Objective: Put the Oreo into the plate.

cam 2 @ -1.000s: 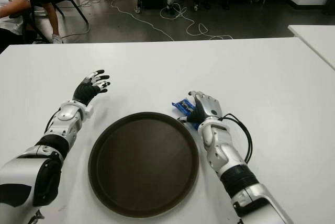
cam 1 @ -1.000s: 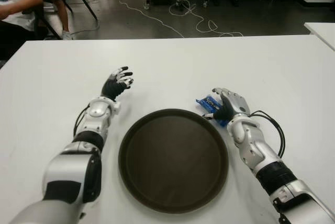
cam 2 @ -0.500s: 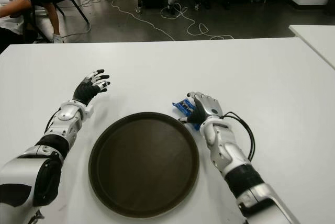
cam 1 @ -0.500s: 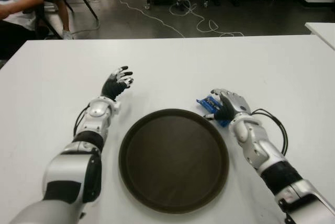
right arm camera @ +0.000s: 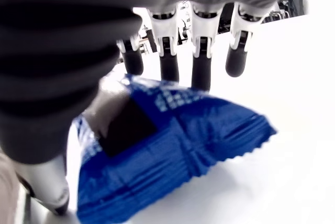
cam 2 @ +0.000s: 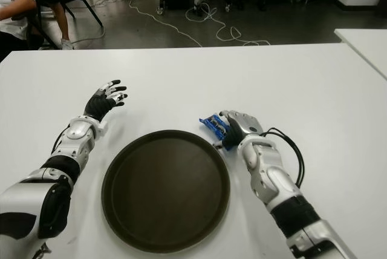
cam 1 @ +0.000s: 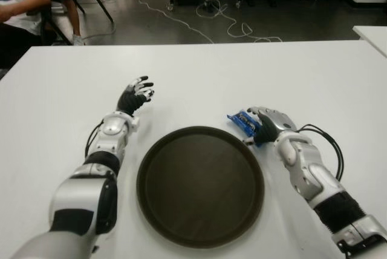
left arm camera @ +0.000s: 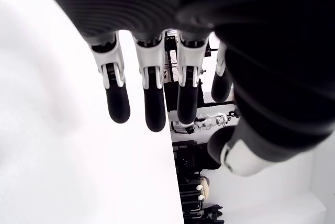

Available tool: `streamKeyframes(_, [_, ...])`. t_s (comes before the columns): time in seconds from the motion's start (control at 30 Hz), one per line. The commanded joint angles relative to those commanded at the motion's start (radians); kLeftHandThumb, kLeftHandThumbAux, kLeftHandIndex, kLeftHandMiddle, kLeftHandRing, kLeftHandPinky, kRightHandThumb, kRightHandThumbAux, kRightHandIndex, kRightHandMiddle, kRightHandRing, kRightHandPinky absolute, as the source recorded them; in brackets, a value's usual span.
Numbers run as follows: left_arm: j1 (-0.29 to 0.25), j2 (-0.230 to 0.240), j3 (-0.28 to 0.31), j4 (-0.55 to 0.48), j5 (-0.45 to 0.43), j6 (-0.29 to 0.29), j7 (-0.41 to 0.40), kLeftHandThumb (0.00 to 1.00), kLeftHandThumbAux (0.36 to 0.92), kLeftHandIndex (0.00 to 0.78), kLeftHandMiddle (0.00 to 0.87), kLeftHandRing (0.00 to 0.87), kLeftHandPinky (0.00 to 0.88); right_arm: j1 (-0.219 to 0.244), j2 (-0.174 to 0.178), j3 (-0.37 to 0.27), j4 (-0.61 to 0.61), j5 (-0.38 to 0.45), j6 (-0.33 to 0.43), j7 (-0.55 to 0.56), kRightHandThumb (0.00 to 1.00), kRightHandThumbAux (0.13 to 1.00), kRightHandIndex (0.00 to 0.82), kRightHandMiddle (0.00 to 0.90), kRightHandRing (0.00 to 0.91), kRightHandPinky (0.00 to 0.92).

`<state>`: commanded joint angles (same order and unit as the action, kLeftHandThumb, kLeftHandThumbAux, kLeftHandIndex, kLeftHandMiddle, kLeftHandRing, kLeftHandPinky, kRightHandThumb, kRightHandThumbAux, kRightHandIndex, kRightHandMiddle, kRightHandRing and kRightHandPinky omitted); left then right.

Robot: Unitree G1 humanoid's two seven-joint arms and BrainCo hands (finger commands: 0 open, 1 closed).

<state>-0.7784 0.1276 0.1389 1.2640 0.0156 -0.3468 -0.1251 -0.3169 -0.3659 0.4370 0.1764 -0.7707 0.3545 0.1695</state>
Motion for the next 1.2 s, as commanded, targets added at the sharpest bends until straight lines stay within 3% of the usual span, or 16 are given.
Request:
streamKeyframes(0.5, [-0.001, -0.001, 0.002, -0.002, -0.003, 0.008, 0.001, 0.117, 0.709, 0.138, 0.203, 0.213, 0.227, 0.035, -0.058, -0.003, -0.16, -0.032, 0.019, 0.103, 0.0, 0.697, 0.169, 0.185, 0.171, 0.115])
streamKeyframes(0.73, [0.0, 0.0, 0.002, -0.002, -0.004, 0.011, 0.004, 0.108, 0.697, 0.138, 0.206, 0.208, 0.214, 0.05, -0.062, -0.01, -0.195, -0.044, 0.028, 0.109, 0.0, 0.688, 0.179, 0.192, 0.175, 0.109])
streamKeyframes(1.0, [0.003, -0.001, 0.003, -0.004, -0.004, 0.008, 0.005, 0.118, 0.707, 0.137, 0.209, 0.211, 0.219, 0.066, -0.063, -0.026, -0.207, -0.047, -0.008, 0.072, 0.0, 0.71, 0.23, 0.279, 0.276, 0.246])
streamKeyframes(1.2, [0.005, -0.001, 0.001, -0.006, -0.004, 0.007, 0.002, 0.103, 0.704, 0.136, 0.207, 0.21, 0.206, 0.068, -0.065, -0.024, -0.197, -0.063, -0.025, 0.044, 0.0, 0.675, 0.216, 0.323, 0.336, 0.331])
